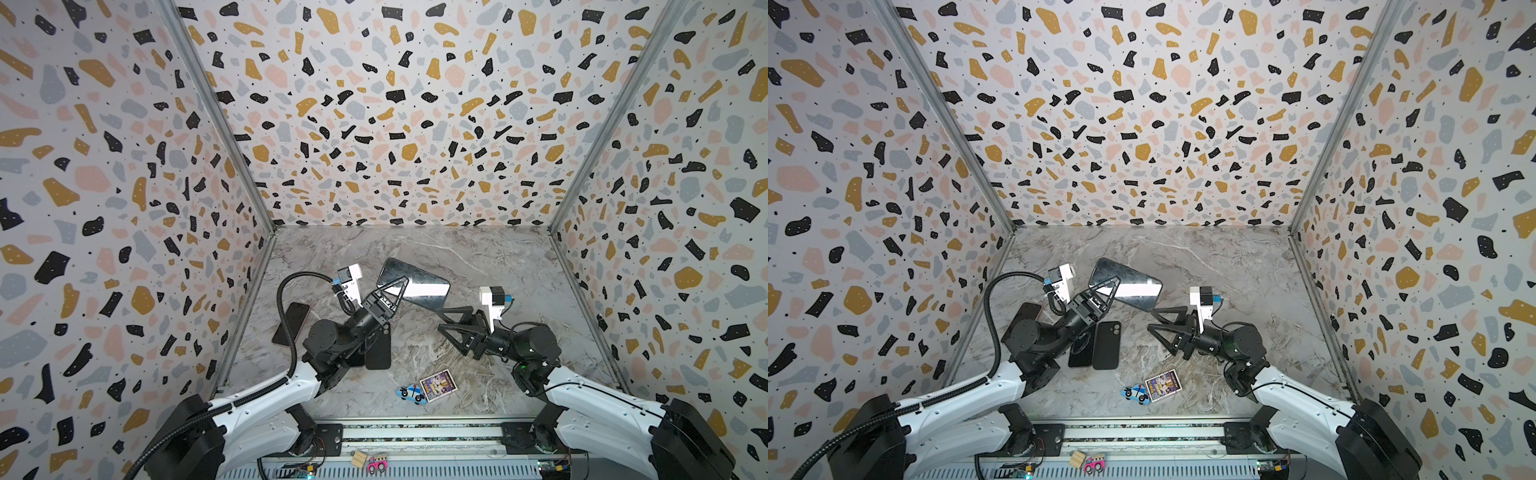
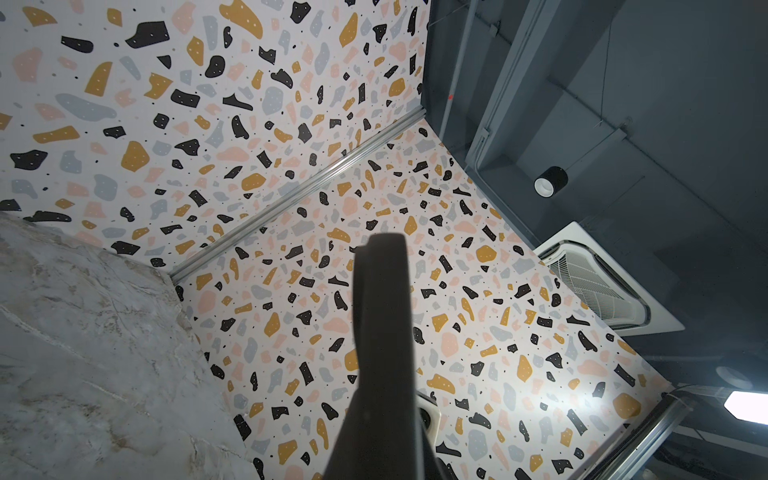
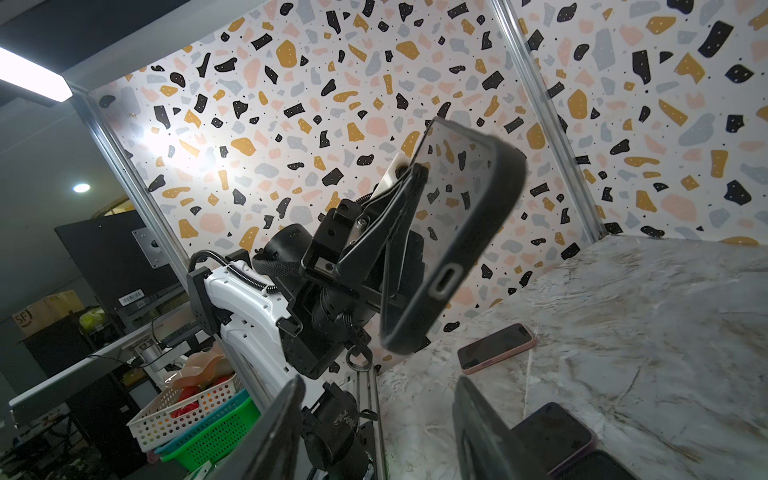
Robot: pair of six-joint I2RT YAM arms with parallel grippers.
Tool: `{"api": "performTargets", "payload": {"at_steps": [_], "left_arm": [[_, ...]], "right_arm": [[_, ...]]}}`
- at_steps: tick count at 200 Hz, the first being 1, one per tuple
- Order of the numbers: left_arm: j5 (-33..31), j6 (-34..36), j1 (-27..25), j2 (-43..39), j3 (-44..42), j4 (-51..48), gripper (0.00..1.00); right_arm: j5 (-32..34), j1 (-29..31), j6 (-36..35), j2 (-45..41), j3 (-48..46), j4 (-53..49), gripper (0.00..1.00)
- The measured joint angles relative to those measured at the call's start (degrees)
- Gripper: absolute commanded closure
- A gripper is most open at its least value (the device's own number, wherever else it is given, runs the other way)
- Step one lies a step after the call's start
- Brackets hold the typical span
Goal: Take the phone out of the phone case
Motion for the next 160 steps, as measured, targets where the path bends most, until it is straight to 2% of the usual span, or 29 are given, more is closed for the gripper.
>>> {"api": "performTargets", "payload": {"at_steps": [70,160], "left_arm": [[-0.1,0.0,-0.3,0.4,-0.4,0.3,1.0],[-0.1,0.0,-0.6,0.3,-0.4,1.6,1.0]], "right_arm": [[0.0,0.0,1.1,1.4,0.6,1.2,0.69],[0.1,0.0,1.5,2.0,1.5,1.3,0.78]]}}
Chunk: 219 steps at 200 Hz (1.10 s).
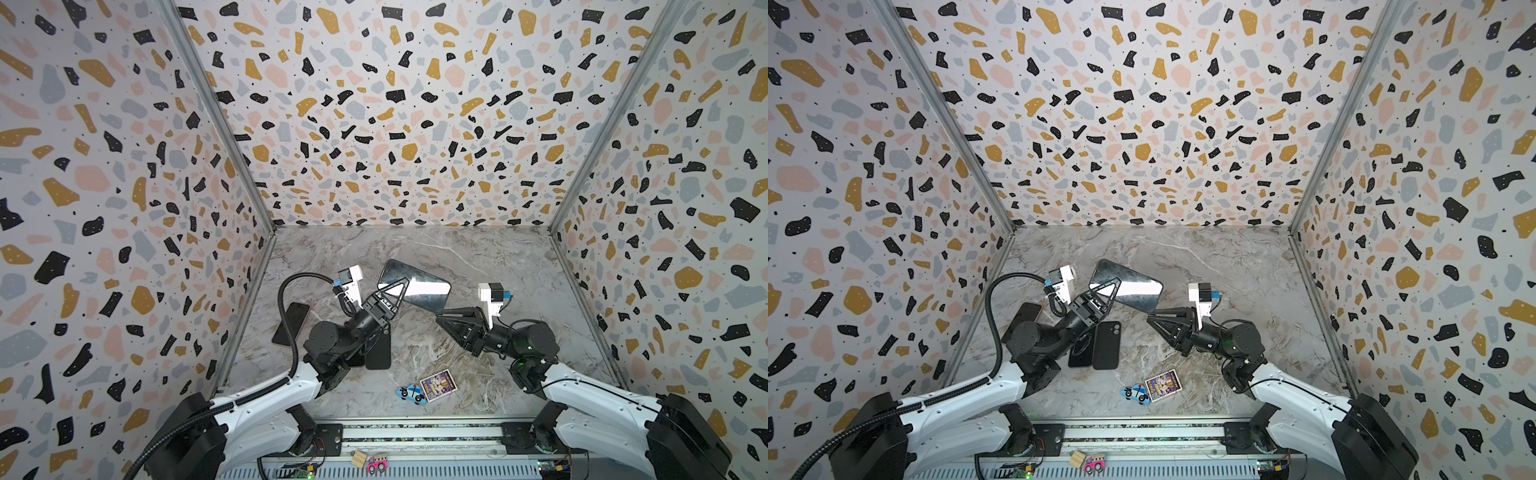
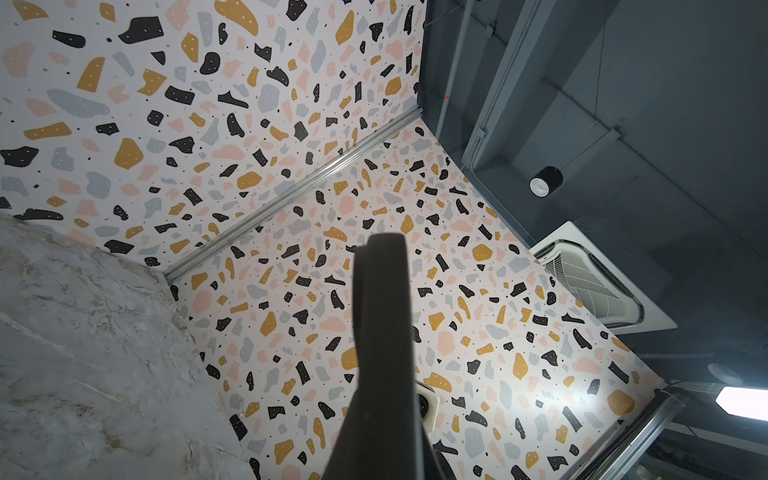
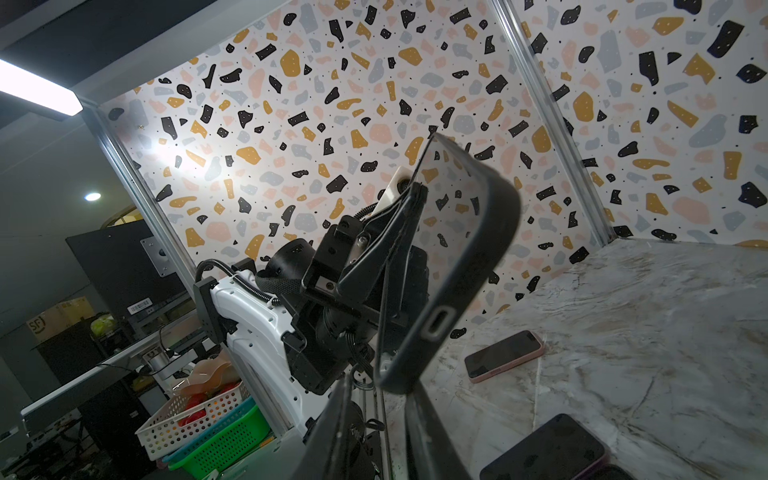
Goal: Take the phone out of the phone case
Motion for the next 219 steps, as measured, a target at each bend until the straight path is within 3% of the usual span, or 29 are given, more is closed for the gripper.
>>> {"api": "performTargets", "payload": {"at_steps": [157,205,219], "left_arm": [[0.0,1.1,-1.0,-0.1,-0.5,2.3,1.0],[0.1,1.6,-1.4,-0.5,-0.7,1.8,1.0],[0.2,1.5,-1.6,-0.4,-0.9,1.2,1.0]], "right_arm": [[-0.2,0.0,-0.1,0.2,0.2,-0.7,0.96],[-0.8,-0.2,0.5,0.0,0.2,0.6,0.7],[-0.9,-0.2,0.7,-0.3,0.2,1.0,0.67]]}}
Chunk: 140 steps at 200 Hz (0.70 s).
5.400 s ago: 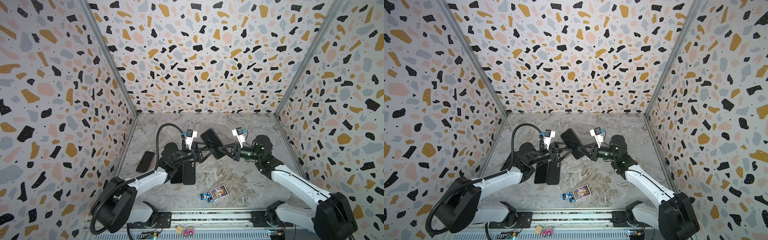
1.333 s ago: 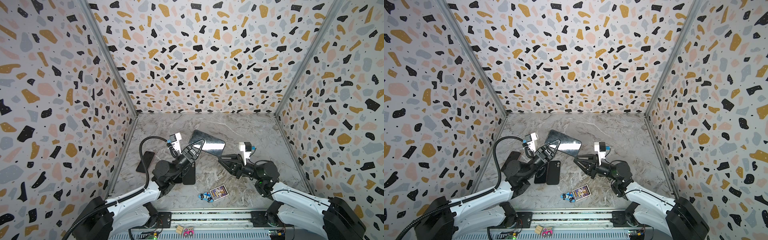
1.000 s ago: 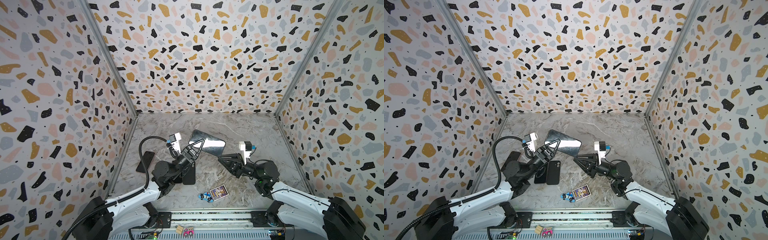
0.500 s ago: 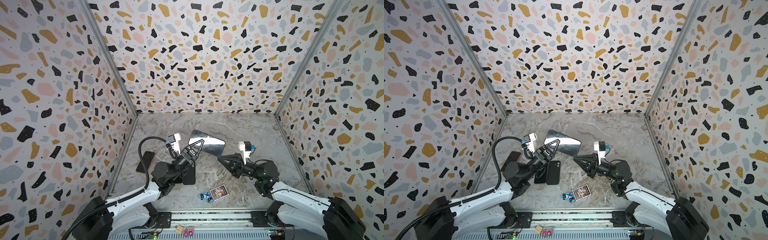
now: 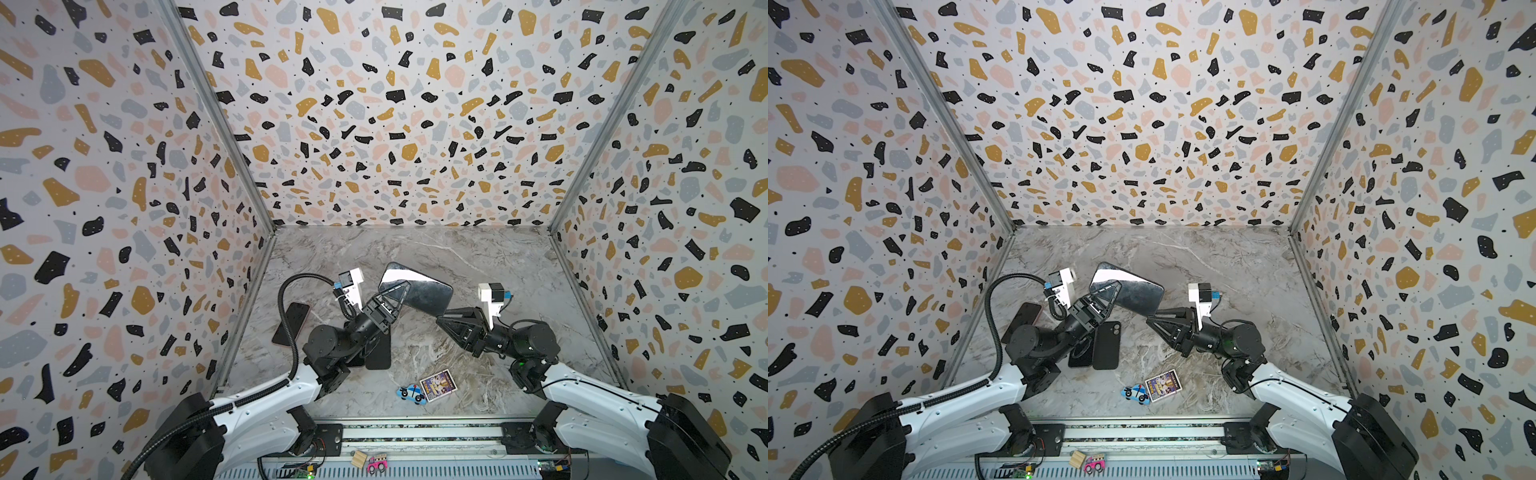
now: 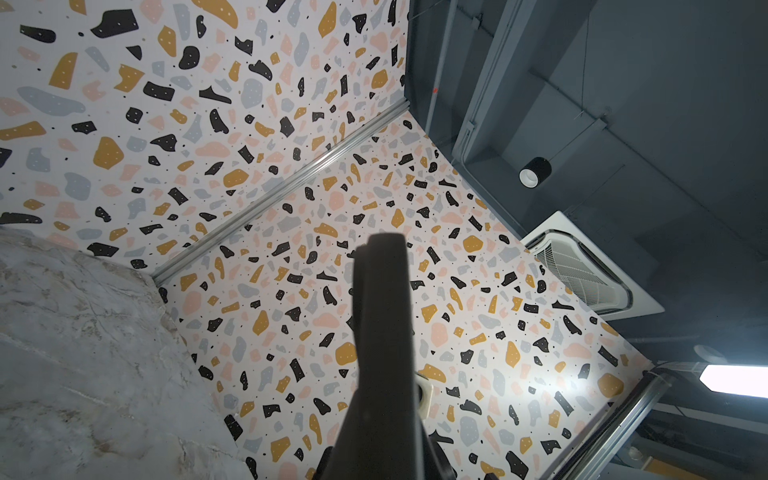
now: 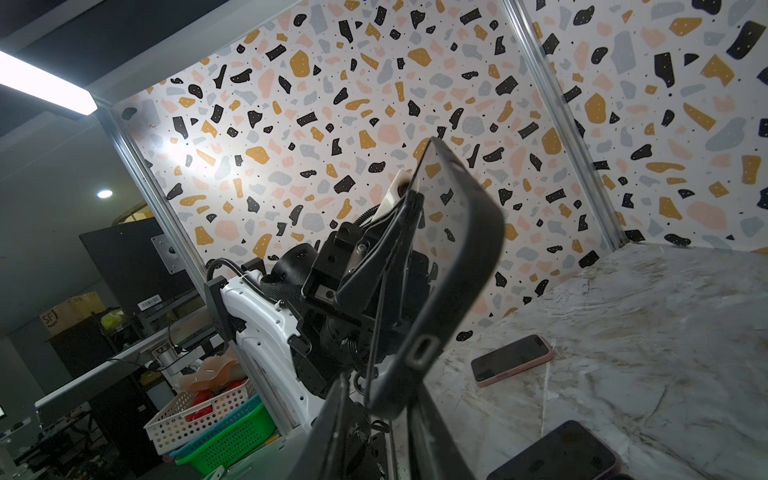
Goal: Take the phone out of the phone case
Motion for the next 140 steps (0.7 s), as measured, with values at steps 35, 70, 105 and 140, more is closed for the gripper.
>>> {"api": "performTargets", "payload": {"at_steps": [35,70,105,140], "left_arm": [[0.2,0.0,0.0,0.0,0.0,0.0,1.0],[0.7,0.3,-0.1,-0.5,0.0,0.5,1.0],[1.1,1.3,-0.1,-0.9,0.0,0.3,1.0],[1.0,1.0,0.0,-0.9,0.4,-1.3,1.0]], "right_arm": [[0.0,0.0,0.4,-0.2,0.0,0.2,0.75],[-0.1,-0.2,2.1,-0.2,0.0,0.2,0.91],[-0.3,-0.3,3.6,0.0,0.0,0.3,0.96],[-0.4,-0.5,2.7,-0.1,-0.1,-0.3,0.99]]}}
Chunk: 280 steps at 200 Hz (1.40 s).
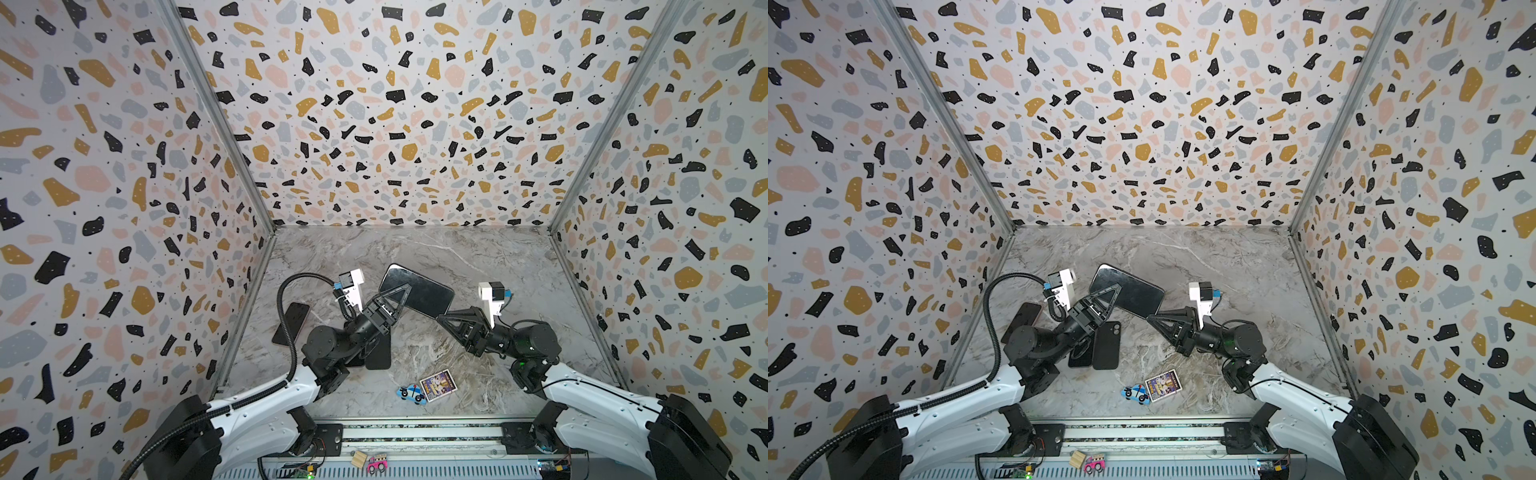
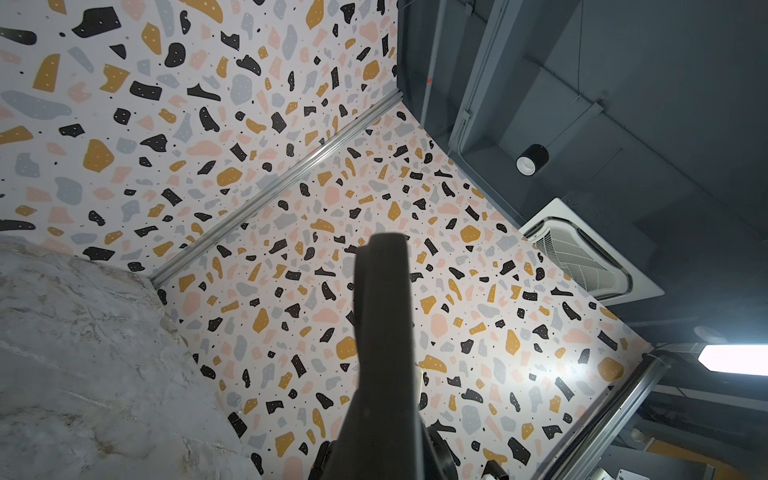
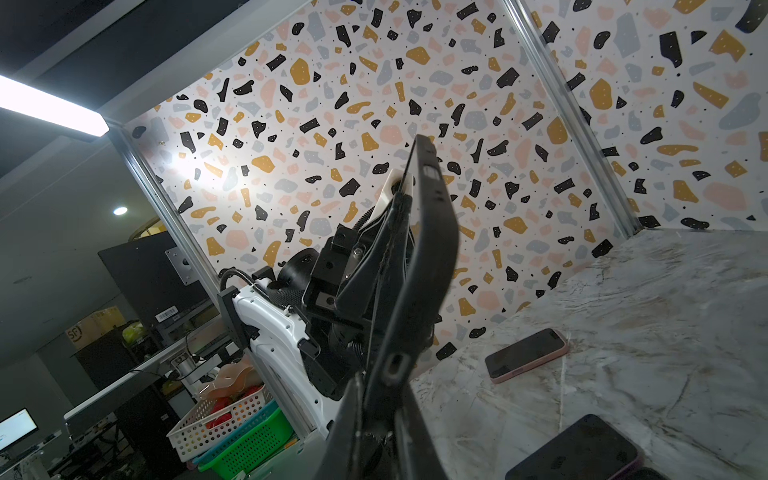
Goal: Take the phone out of the phone case
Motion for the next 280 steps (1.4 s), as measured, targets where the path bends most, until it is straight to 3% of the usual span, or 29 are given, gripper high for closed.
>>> {"api": "performTargets", "payload": {"at_steps": [56,133,280], "left_arm": [[0.9,-2.1,0.1,0.8,3.9,-6.9,1.0],[1.5,-4.7,0.5,2.7,6.8,-10.4,1.0],[-0.8,-6.5,0.9,3.4,8.5,-16.4,1.0]], "right_arm": [[0.0,-0.5,-7.6,-3.5,0.0,-5.9,1.0],[4.9,-0.5,-20.4,-8.6,1.9,-17.8,1.0],[3.0,-3.0,-34.6,-7.6,1.9,-22.0,0.96]]}}
